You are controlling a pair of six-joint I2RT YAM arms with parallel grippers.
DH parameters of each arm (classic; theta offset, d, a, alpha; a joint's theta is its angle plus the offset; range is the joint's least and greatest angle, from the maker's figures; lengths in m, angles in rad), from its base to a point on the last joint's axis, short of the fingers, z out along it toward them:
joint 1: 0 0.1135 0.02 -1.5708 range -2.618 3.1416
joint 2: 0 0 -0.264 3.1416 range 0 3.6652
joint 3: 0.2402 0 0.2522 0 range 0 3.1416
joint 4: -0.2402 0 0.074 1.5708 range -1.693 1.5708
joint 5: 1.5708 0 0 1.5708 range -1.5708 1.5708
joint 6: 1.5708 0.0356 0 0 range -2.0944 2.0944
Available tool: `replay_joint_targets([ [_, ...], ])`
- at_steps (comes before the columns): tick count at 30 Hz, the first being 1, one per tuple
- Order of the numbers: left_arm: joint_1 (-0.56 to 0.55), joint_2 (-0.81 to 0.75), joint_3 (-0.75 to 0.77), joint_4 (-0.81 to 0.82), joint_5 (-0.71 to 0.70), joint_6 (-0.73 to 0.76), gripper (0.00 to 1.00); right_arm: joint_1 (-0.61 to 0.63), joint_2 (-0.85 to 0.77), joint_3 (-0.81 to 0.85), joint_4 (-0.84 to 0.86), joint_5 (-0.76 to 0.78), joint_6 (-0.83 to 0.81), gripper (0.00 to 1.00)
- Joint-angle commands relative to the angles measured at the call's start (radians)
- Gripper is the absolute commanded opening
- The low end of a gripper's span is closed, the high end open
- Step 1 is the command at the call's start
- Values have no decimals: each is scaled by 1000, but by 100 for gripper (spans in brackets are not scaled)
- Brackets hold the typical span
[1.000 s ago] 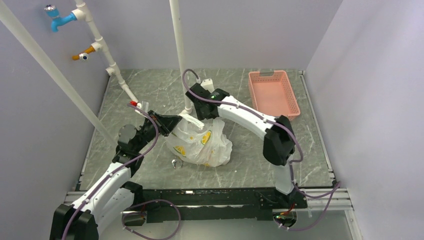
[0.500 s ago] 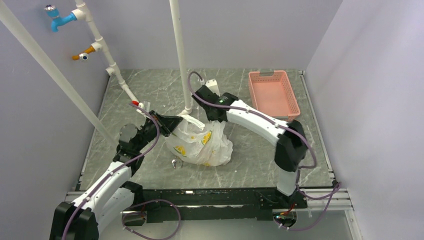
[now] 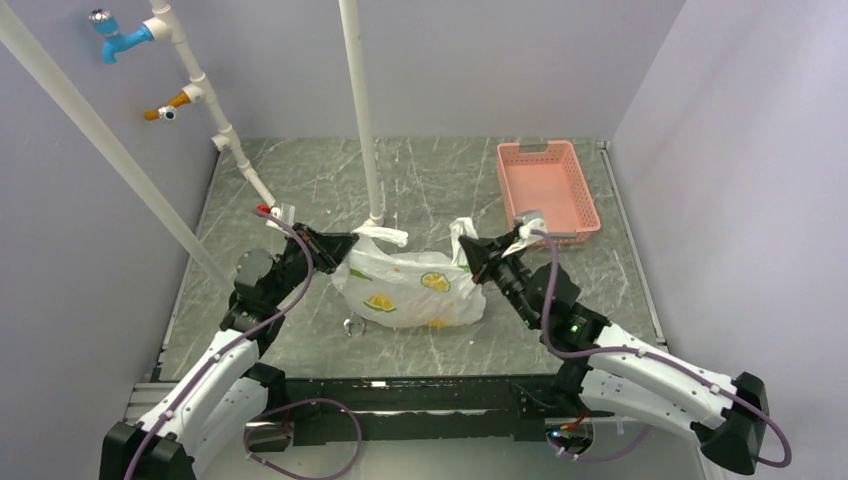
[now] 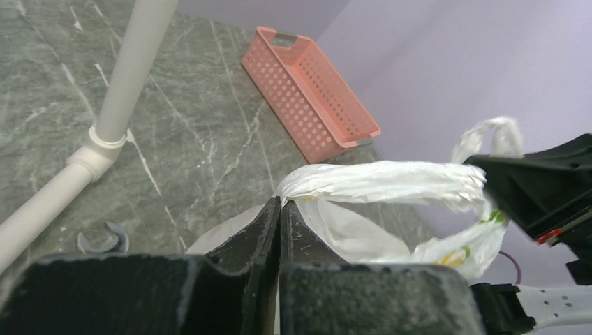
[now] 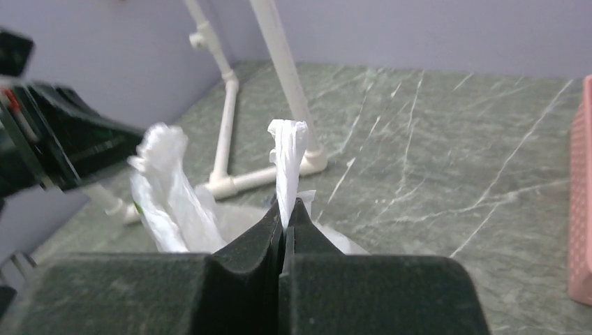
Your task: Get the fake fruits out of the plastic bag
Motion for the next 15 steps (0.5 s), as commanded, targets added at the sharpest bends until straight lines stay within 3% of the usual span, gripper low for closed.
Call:
replay_joint_targets([
  [1, 11, -35, 89, -166, 35, 50, 14, 0, 27, -98, 271, -142, -41, 0],
  [5, 12, -60, 185, -419, 118, 114, 48, 1, 54, -127, 323, -152, -29, 0],
  [10, 11, -79, 396, -794, 202, 361, 71, 1, 103, -103, 320, -207, -48, 0],
  [13, -20, -46, 572, -998, 169, 561, 78, 1, 128, -70, 281, -235, -51, 0],
  [14, -49, -32, 619, -1039, 131, 634, 93, 0, 128, -70, 284, -241, -51, 0],
  [15, -97, -21, 654, -1067, 67, 704, 98, -1, 126, -73, 292, -248, -51, 0],
])
